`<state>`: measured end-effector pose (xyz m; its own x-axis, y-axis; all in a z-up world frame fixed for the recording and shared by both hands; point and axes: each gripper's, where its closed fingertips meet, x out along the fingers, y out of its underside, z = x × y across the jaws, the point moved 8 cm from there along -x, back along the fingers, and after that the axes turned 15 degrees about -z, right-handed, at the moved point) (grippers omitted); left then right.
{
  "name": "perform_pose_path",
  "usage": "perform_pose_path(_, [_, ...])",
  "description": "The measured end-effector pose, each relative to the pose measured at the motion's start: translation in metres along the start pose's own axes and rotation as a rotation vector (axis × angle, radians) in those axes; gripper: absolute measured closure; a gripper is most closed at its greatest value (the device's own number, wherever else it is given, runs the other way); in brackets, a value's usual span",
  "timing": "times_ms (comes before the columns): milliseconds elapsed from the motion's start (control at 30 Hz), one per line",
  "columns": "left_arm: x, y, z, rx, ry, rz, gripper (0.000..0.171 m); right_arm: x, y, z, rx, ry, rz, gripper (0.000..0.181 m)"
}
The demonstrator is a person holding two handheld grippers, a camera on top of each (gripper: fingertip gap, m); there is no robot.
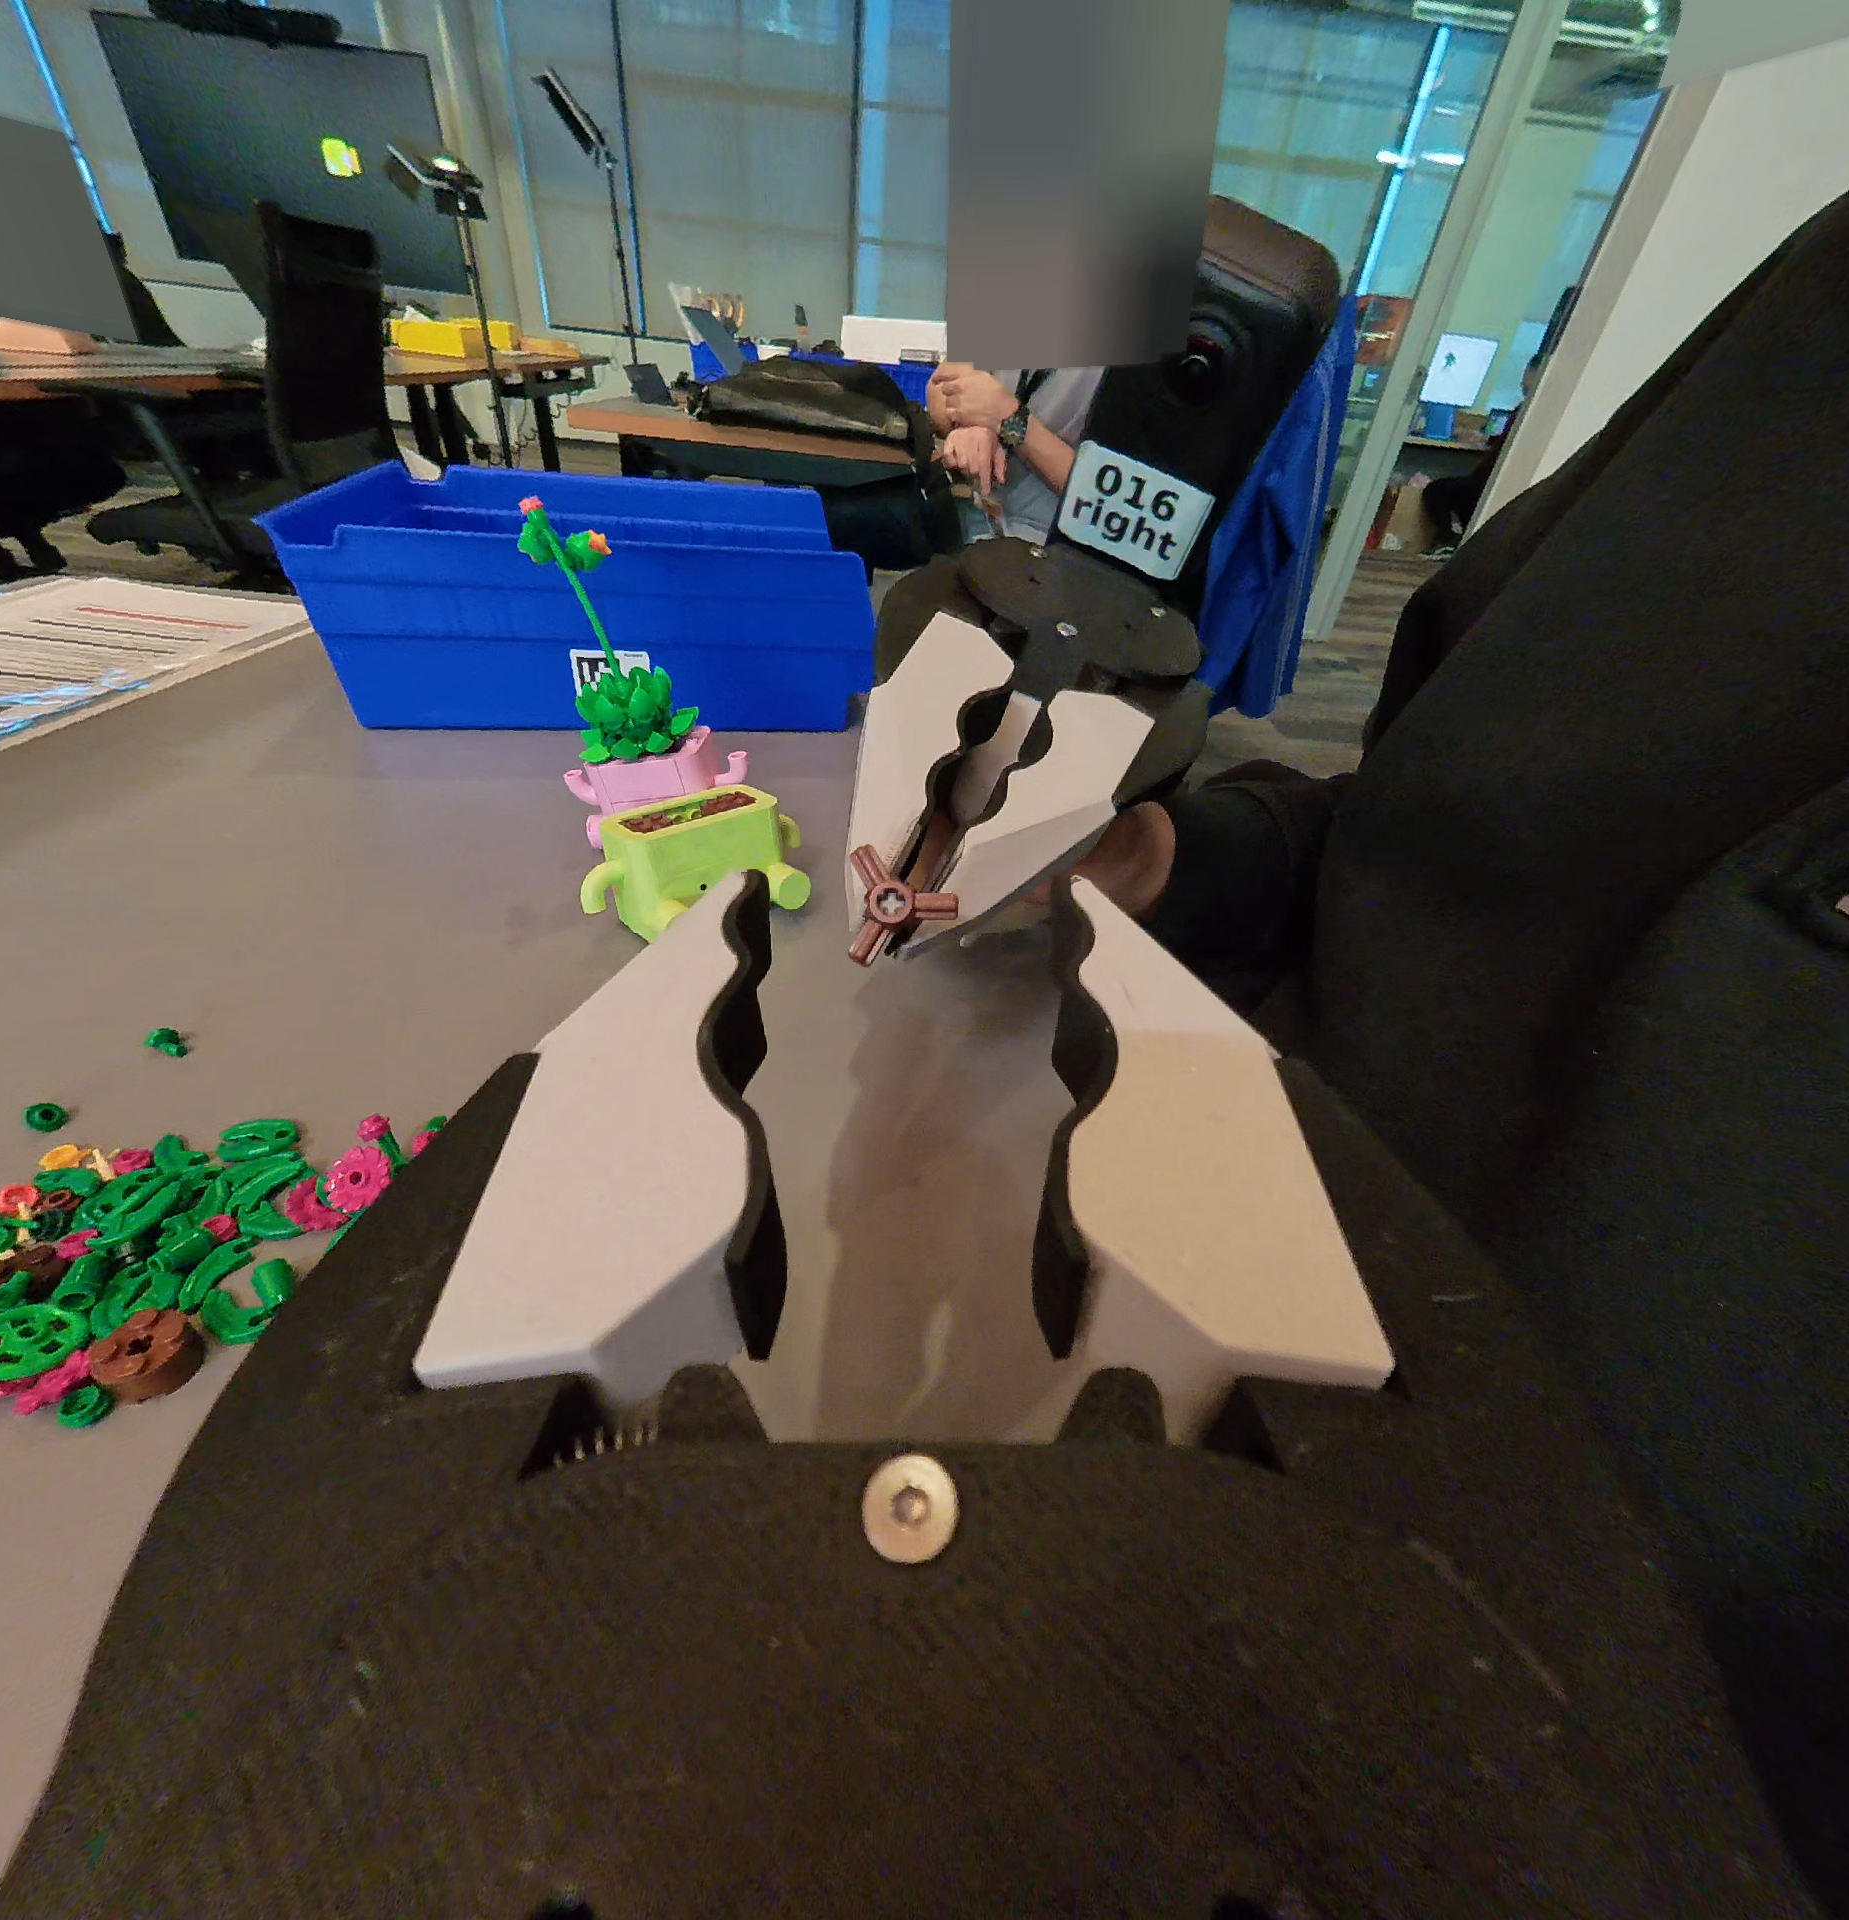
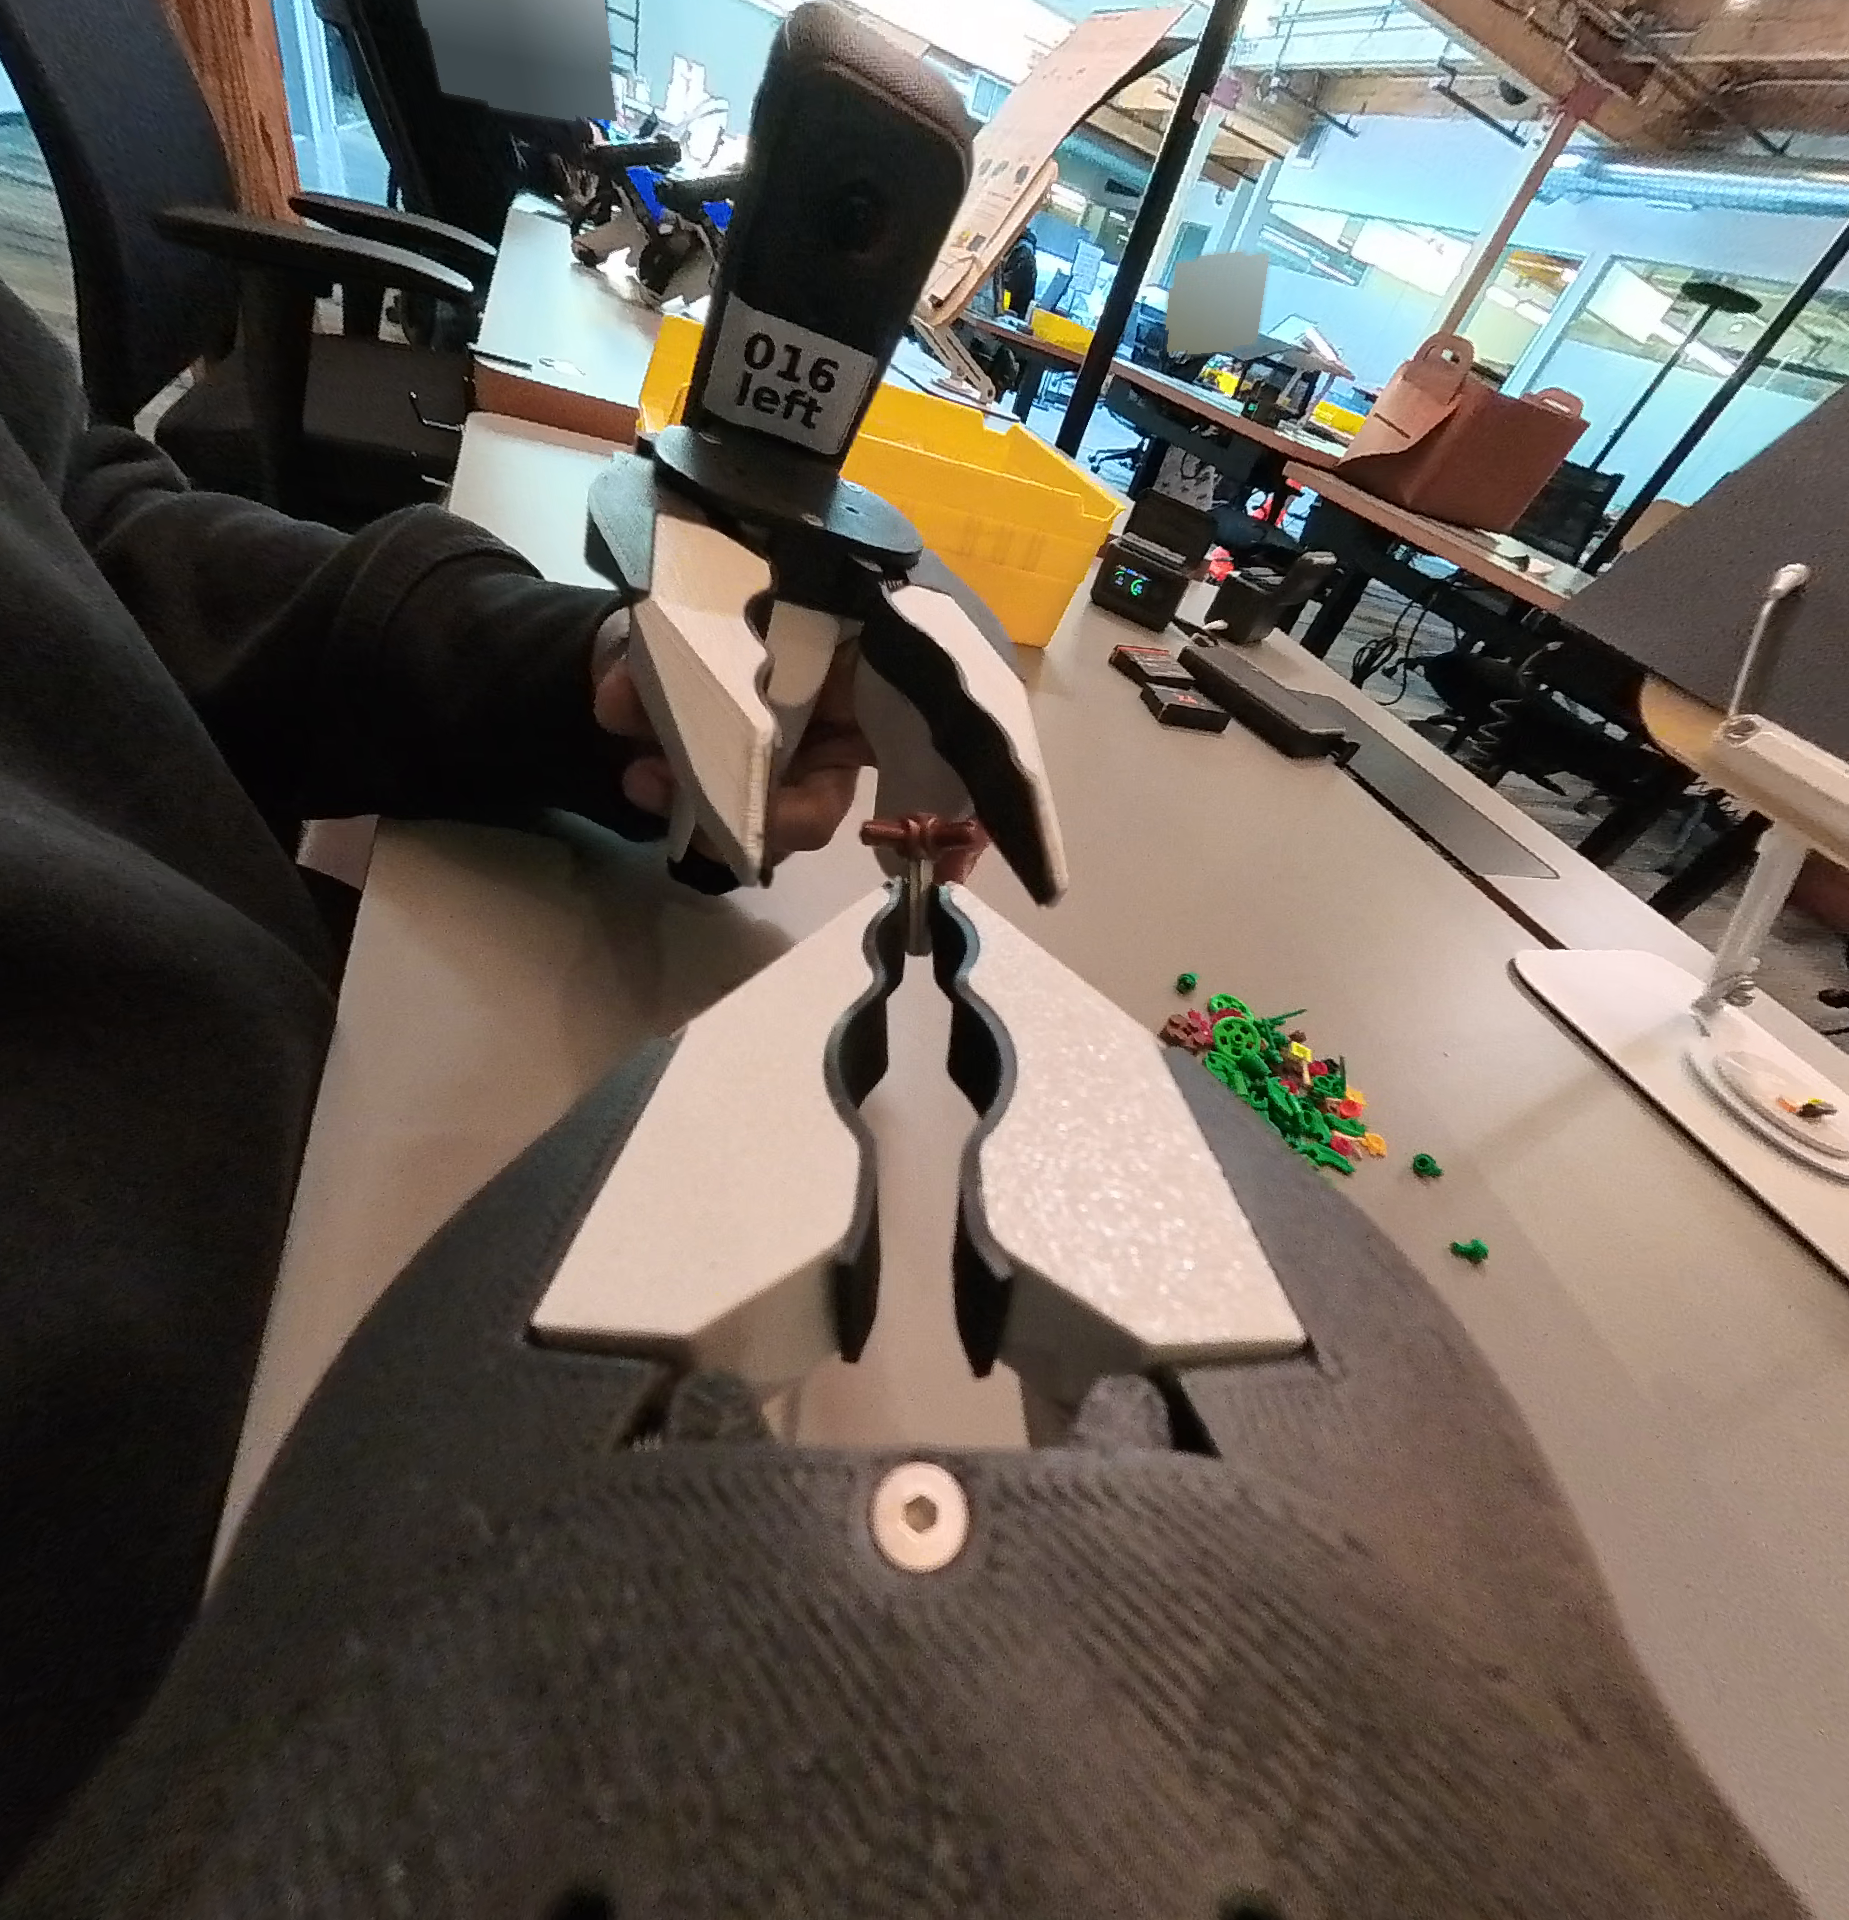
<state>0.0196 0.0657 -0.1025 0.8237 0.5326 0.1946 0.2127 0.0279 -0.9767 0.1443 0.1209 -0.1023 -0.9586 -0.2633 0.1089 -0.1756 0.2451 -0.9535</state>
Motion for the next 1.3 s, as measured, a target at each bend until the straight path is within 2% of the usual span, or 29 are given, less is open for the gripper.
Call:
perform_pose_path(333, [0.002, 0.004, 0.002, 0.013, -0.032, 0.029, 0.129, 0.0, 0.003, 0.0, -0.062, 0.033, 0.034, 0.179])
perform_pose_path(533, [0.002, 0.004, 0.005, -0.036, -0.018, 0.011, 0.154, 0.001, 0.004, 0.001, -0.097, 0.038, 0.058, 0.179])
perform_pose_path(833, [-0.001, -0.005, 0.005, -0.013, 0.019, 0.001, 0.16, -0.003, -0.005, 0.0, 0.026, 0.008, 0.007, 0.178])
perform_pose_path(967, [-0.002, -0.004, 0.008, -0.042, 0.025, -0.005, 0.16, -0.002, -0.003, -0.004, 0.143, -0.002, 0.006, 0.178])
perform_pose_path(1300, [-0.004, -0.003, 0.012, -0.02, 0.009, -0.038, 0.16, -0.003, 0.01, -0.02, 0.684, -0.06, -0.077, 0.179])
